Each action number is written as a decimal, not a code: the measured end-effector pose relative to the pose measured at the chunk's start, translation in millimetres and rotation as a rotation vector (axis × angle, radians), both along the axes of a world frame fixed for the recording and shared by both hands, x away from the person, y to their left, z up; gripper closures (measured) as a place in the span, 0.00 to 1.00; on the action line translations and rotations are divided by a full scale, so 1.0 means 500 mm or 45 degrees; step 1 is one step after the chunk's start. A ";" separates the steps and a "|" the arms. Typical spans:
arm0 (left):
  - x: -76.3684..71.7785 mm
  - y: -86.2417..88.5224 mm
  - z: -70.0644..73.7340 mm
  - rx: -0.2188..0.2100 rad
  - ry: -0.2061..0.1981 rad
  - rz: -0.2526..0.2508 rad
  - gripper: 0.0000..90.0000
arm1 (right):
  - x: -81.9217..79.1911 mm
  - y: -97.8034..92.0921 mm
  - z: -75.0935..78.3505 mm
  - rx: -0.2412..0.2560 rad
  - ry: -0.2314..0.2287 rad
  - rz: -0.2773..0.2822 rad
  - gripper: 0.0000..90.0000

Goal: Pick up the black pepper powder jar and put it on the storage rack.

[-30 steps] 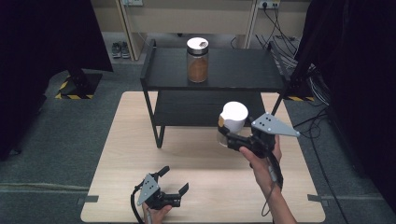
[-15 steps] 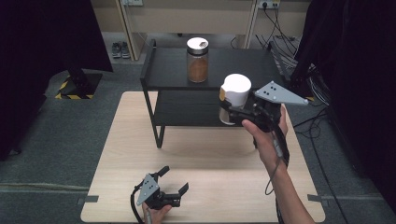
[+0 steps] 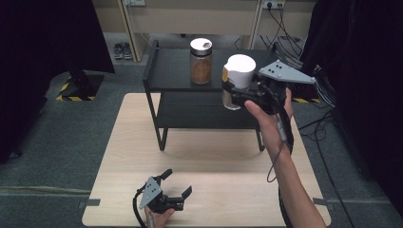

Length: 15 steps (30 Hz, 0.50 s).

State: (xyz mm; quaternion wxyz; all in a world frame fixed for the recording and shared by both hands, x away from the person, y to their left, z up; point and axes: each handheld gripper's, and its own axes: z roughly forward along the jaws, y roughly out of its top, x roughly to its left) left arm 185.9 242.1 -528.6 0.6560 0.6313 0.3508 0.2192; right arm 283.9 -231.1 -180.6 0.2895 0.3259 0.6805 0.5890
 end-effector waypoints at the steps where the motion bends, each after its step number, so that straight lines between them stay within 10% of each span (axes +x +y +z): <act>1: 0.000 0.000 0.000 0.000 0.000 0.000 0.00 | 0.002 0.001 0.003 0.000 0.001 -0.004 0.34; 15: 0.001 0.001 0.000 -0.002 0.003 -0.001 0.00 | 0.054 0.027 0.026 -0.005 0.002 -0.094 0.34</act>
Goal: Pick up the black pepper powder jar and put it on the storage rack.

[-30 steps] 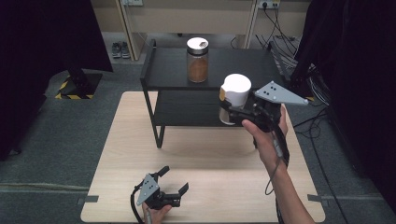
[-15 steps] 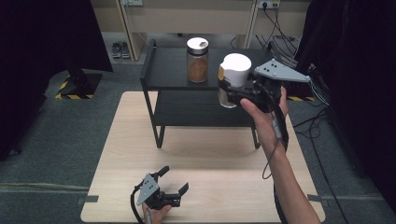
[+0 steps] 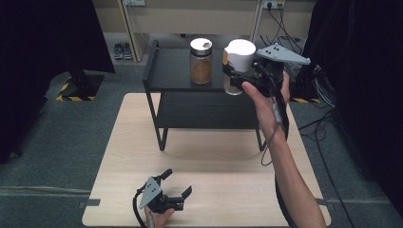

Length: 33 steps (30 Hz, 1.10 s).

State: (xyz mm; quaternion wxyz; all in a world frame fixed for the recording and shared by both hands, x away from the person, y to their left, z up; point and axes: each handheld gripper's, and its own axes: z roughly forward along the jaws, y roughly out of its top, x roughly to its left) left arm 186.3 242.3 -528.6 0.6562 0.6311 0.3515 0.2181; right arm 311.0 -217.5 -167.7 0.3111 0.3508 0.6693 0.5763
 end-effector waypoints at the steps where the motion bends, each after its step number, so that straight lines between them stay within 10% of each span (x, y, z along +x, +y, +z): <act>1: 0.000 0.000 0.000 -0.002 0.001 -0.001 0.00 | 0.003 0.002 0.000 -0.001 0.000 -0.004 0.34; 33: 0.001 0.001 -0.001 -0.002 0.000 -0.003 0.00 | 0.070 0.056 -0.022 -0.004 -0.030 -0.127 0.34</act>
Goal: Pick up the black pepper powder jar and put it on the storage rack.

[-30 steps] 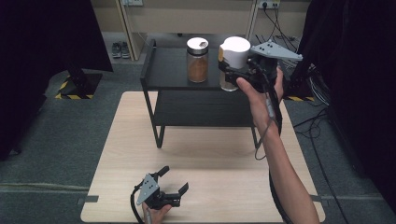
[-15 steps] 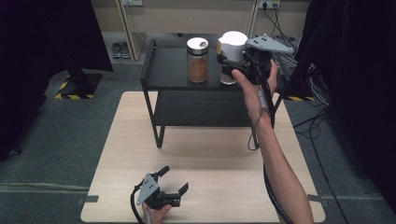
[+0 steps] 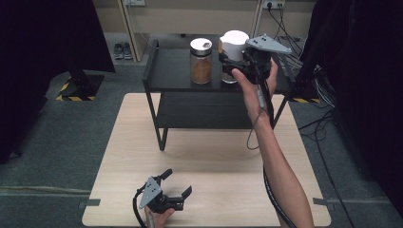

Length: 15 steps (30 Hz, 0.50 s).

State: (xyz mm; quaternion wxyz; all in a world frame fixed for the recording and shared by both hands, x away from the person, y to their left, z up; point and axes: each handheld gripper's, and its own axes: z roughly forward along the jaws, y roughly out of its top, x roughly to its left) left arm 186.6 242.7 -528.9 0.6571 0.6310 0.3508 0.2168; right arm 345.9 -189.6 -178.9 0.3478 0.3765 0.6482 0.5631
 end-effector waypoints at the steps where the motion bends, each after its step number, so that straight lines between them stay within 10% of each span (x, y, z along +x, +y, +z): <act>1: 0.000 0.000 0.000 0.000 0.000 0.000 0.00 | 0.002 0.001 -0.002 0.002 0.002 -0.004 0.34; 10: 0.000 0.000 0.000 0.000 -0.002 -0.001 0.00 | 0.006 0.008 -0.007 -0.014 -0.005 -0.013 0.33; 15: -0.001 -0.001 -0.001 -0.002 -0.002 0.001 0.00 | -0.004 0.009 -0.004 0.004 0.020 -0.048 0.14</act>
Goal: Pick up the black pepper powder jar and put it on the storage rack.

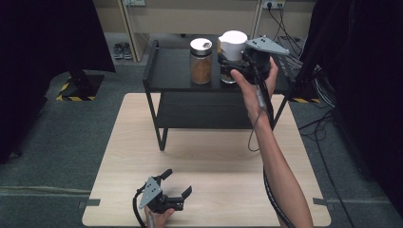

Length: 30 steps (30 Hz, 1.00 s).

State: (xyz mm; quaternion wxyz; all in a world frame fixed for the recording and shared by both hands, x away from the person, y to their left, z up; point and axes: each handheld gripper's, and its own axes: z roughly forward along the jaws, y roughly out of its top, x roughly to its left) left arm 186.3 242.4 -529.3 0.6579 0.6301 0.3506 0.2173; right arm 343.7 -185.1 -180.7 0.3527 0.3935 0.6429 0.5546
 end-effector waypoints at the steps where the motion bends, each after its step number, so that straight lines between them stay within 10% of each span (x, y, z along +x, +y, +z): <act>1: 0.000 0.000 0.000 0.001 0.000 0.000 0.00 | -0.004 -0.005 -0.002 0.015 -0.004 0.003 0.11; 30: 0.000 0.000 0.001 0.003 0.004 0.002 0.00 | -0.137 -0.061 -0.129 0.099 -0.138 0.121 0.00</act>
